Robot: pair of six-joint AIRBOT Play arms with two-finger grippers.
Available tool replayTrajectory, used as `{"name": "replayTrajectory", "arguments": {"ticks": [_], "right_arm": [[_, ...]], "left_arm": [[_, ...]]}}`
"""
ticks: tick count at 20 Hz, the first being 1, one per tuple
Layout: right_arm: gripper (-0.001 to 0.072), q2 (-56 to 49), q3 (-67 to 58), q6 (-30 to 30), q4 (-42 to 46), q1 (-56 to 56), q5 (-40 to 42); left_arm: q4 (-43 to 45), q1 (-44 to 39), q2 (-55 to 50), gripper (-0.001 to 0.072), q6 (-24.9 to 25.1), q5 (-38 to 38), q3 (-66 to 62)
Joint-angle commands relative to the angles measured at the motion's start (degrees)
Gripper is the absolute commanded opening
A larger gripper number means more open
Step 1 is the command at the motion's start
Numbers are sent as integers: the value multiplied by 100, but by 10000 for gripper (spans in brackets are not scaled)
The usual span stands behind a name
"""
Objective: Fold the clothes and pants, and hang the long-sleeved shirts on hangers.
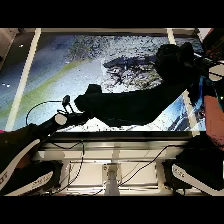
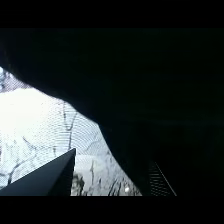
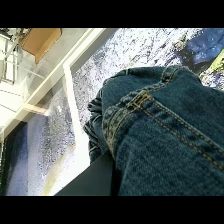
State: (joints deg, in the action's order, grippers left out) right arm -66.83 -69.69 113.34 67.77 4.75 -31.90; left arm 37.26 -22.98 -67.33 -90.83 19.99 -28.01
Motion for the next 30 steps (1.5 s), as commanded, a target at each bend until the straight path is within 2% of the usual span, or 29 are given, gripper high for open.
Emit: {"name": "replayTrajectory", "arguments": {"ticks": [1, 5, 7, 8, 11, 12, 13, 17, 22, 27, 30], "right_arm": [[56, 4, 0, -4, 111, 2, 7], [55, 4, 0, -2, 153, 2, 9], [55, 7, 0, -2, 155, 2, 11], [55, 7, -2, -2, 153, 2, 13], [55, 7, -2, -2, 153, 2, 28], [55, 7, -2, -2, 153, 2, 28], [55, 11, -2, -2, 153, 2, 26], [56, 79, -7, -4, 153, 2, 55], [55, 256, -133, -46, 236, 4, 177], [54, 275, -282, -50, 245, 0, 63], [54, 275, -240, -46, 361, 2, -203]], "left_arm": [[-179, 0, -455, 467, 192, -485, -295], [-179, 2, -914, 448, 190, -531, -527], [-179, 17, -922, 213, 173, -525, -675], [-179, 17, -925, 184, 175, -533, -761], [-175, 22, -935, 173, 192, -717, -933], [-173, 24, -935, 45, 197, -761, -942], [-173, 31, -935, 21, 234, -765, -946], [-173, 144, -890, 20, 317, -758, -1193], [68, 1023, -308, 17, 1484, -734, -2288], [1150, 2218, 361, 17, 1504, -348, -3274], [1650, 2712, 688, 16, 1499, 409, -3344]]}}
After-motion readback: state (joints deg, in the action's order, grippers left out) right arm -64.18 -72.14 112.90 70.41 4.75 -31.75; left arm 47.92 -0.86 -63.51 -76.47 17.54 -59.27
